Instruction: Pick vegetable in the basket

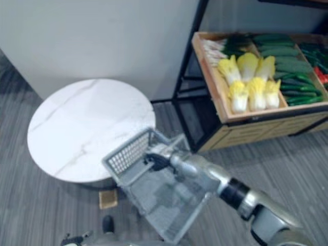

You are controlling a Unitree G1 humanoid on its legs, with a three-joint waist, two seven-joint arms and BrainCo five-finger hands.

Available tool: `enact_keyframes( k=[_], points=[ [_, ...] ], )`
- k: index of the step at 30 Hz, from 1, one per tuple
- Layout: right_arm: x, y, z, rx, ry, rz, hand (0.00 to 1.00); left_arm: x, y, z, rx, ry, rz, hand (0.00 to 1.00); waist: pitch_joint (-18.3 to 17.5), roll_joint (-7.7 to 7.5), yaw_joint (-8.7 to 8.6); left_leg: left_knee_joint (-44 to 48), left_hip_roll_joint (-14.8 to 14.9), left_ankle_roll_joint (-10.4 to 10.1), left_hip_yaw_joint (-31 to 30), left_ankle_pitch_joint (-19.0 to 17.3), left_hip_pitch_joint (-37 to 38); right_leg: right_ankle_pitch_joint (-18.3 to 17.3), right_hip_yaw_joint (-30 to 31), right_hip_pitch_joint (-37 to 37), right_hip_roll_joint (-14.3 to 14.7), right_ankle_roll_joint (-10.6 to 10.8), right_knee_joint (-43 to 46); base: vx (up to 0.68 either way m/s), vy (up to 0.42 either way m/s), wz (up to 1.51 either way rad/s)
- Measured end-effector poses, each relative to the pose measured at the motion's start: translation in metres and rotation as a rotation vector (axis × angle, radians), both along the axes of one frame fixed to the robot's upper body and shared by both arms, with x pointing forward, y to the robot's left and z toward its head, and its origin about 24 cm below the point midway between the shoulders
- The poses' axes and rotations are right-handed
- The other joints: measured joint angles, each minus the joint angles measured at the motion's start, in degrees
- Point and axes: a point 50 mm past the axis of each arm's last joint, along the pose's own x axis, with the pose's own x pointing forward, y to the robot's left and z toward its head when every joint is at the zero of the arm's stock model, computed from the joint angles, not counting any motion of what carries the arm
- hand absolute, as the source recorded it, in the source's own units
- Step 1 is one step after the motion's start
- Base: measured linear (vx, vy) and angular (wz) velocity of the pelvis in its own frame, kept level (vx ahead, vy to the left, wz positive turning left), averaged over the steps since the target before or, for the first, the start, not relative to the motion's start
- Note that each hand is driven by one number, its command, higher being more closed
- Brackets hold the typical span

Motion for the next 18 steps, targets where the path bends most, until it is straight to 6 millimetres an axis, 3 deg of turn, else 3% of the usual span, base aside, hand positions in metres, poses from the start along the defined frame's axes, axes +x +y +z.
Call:
enact_keyframes(
  k=[5, 9, 13, 18],
  points=[
    [-0.022, -0.035, -0.028, -0.014, 0.108, -0.109, 1.00, 0.002, -0.005, -0.001, -0.022, 0.002, -0.059, 0.00, -0.99, 1.08, -0.26, 0.18, -0.04, 0.13, 1.79, -0.76, 1.90, 0.14, 1.42, 0.98, 0.26, 0.06, -0.37, 0.03, -0.002, -0.17],
    [-0.042, -0.084, -0.046, -0.021, 0.162, -0.314, 1.00, -0.006, -0.008, -0.003, -0.042, 0.027, -0.094, 0.00, -2.25, 1.85, -1.55, 0.18, -0.86, 0.24, 1.84, -1.85, 2.76, -0.03, 1.31, 2.26, -0.35, 0.51, -1.22, 0.01, 0.013, 0.02],
    [-0.069, -0.137, -0.076, -0.179, 0.198, -0.496, 1.00, -0.013, -0.011, -0.005, -0.066, 0.042, -0.097, 0.00, -2.81, 2.46, -1.85, 0.18, -2.02, 0.82, 1.98, -2.62, 3.54, 0.02, 1.40, 3.45, -1.54, 0.64, -2.13, 0.03, 0.037, 0.01],
    [-0.093, -0.169, -0.094, -0.301, 0.224, -0.599, 1.00, -0.025, -0.015, -0.007, -0.083, 0.075, -0.116, 0.00, -3.47, 3.38, -2.22, 0.18, -2.80, 1.09, 3.14, -3.52, 5.13, 0.01, 2.43, 4.47, -2.19, 0.66, -2.35, 0.04, 0.028, -0.10]
  ],
)
